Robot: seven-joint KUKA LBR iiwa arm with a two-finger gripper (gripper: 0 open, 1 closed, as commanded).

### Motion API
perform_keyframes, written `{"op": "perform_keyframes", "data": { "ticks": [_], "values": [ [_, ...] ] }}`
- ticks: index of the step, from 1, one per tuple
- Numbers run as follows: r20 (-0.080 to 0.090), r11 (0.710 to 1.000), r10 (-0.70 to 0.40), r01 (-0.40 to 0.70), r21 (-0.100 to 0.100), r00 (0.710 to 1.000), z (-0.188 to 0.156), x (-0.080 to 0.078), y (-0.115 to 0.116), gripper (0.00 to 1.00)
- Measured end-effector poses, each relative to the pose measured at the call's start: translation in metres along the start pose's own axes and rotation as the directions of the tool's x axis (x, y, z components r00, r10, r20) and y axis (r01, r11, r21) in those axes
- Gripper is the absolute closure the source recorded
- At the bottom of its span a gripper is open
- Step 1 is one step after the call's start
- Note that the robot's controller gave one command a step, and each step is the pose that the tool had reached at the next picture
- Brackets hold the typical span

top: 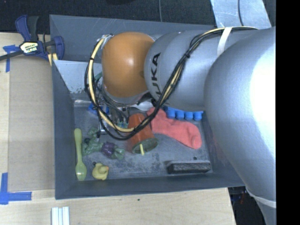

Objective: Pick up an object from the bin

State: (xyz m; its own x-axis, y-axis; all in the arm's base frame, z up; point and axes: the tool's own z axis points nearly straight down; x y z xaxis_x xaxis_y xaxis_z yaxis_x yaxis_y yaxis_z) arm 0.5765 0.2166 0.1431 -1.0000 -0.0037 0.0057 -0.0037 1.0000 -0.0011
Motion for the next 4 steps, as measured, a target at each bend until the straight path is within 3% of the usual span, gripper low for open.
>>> {"op": "perform_keyframes", "data": {
  "ticks": [1, 2, 3, 4],
  "values": [
    [0.008, 1.0, 0.004, -0.004, -0.002, 1.0, -0.005, -0.002, -0.001, 0.0],
    [0.001, 0.998, 0.066, -0.066, -0.004, 0.998, 0.075, 0.016, -0.031, 0.0],
    [-0.006, 0.993, 0.117, -0.117, -0.008, 0.993, 0.069, -0.04, -0.033, 0.0],
    [0.005, 0.997, 0.077, -0.077, -0.008, 0.997, 0.07, -0.004, -0.03, 0.0]
  ]
}}
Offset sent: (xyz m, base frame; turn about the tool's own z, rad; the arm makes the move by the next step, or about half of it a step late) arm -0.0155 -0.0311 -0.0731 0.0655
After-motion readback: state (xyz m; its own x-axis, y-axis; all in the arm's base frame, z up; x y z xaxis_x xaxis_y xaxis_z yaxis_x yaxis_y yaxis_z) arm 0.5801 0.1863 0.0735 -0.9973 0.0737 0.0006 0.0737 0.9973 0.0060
